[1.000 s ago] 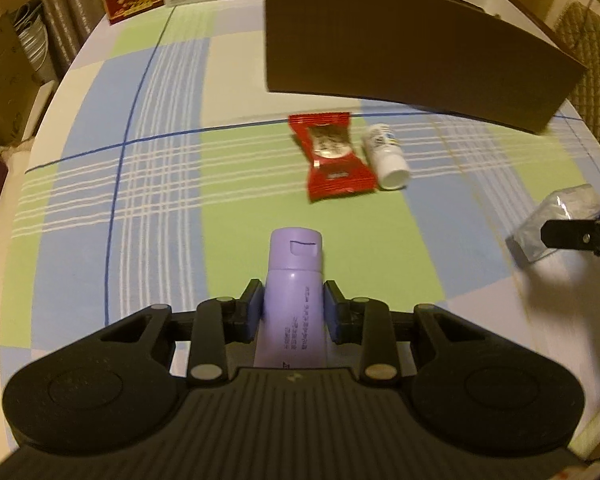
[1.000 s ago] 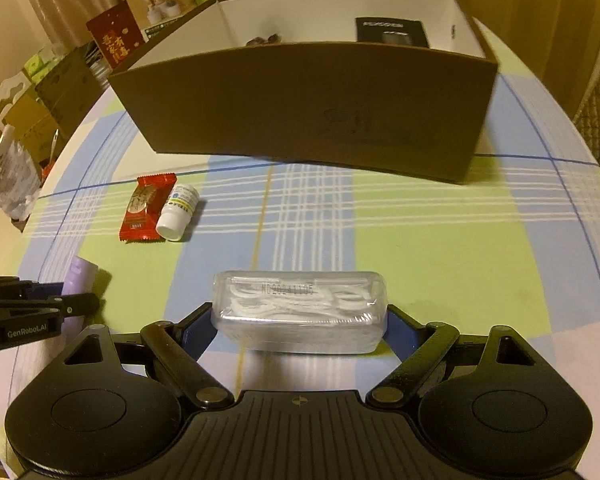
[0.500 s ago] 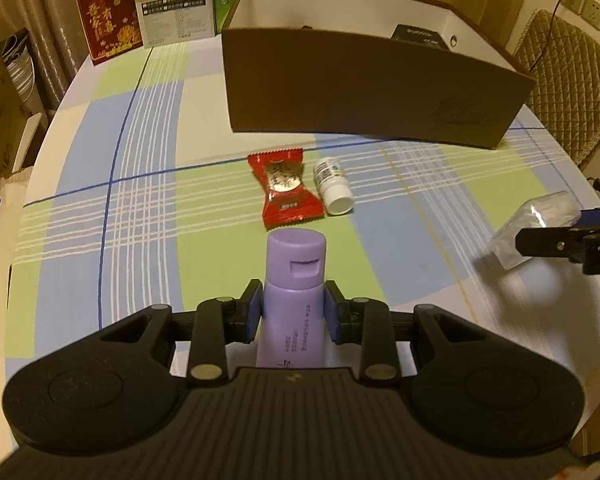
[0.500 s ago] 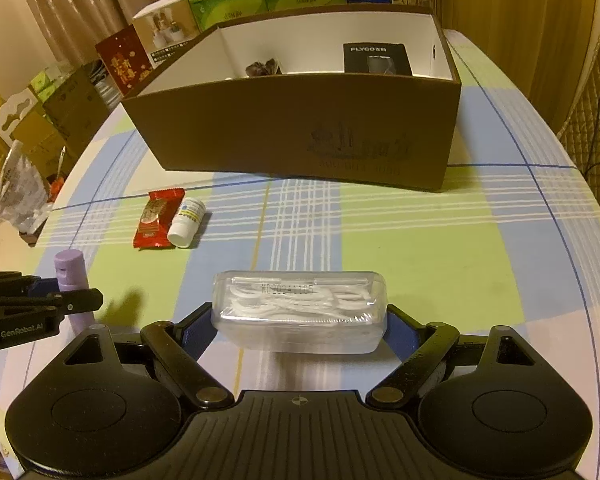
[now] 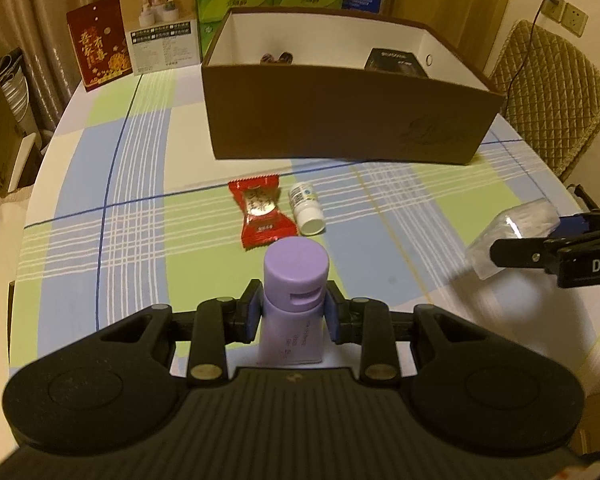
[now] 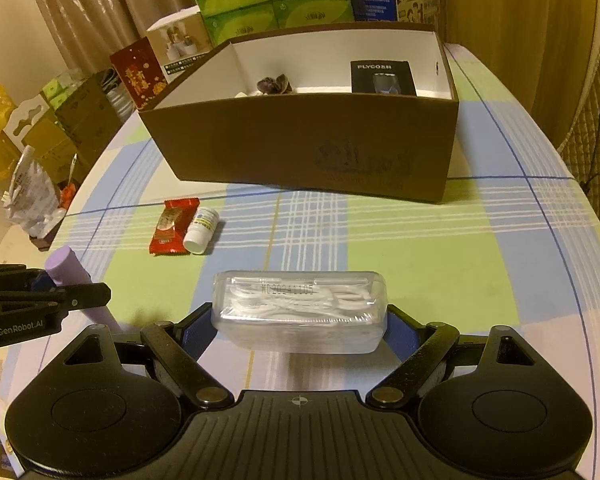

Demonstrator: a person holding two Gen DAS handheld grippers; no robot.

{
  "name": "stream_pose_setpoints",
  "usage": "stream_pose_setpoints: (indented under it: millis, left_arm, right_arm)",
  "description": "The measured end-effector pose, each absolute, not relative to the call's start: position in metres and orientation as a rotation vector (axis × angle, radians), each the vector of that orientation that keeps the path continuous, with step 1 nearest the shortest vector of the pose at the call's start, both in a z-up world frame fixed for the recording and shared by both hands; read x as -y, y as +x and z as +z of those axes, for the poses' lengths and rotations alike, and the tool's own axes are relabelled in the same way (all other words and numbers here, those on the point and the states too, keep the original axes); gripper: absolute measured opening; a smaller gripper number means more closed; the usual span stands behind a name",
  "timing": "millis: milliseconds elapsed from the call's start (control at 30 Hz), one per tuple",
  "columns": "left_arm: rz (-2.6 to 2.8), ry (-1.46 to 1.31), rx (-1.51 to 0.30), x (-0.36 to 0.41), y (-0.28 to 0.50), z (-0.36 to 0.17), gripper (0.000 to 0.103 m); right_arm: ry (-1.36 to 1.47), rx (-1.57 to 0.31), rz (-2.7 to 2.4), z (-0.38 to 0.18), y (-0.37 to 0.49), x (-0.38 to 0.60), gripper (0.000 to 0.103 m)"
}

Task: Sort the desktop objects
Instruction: 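Carry the purple tube and clear case over the brown box with both tools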

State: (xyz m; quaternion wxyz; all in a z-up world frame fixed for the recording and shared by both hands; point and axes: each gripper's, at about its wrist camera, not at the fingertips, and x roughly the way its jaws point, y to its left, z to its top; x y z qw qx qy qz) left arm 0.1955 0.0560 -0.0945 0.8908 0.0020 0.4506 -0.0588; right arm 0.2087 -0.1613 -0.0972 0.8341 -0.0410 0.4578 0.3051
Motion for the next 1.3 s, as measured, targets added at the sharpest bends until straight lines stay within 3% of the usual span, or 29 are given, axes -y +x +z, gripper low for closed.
stream_pose_setpoints:
  millis: [1300]
  left_arm:
    - [-0.294, 0.086, -0.699, -0.021, 0.269, -0.008, 0.027]
  right_arm:
    - [-0.107, -0.781, 0.736, -0.03, 0.261, 0.127, 0.084]
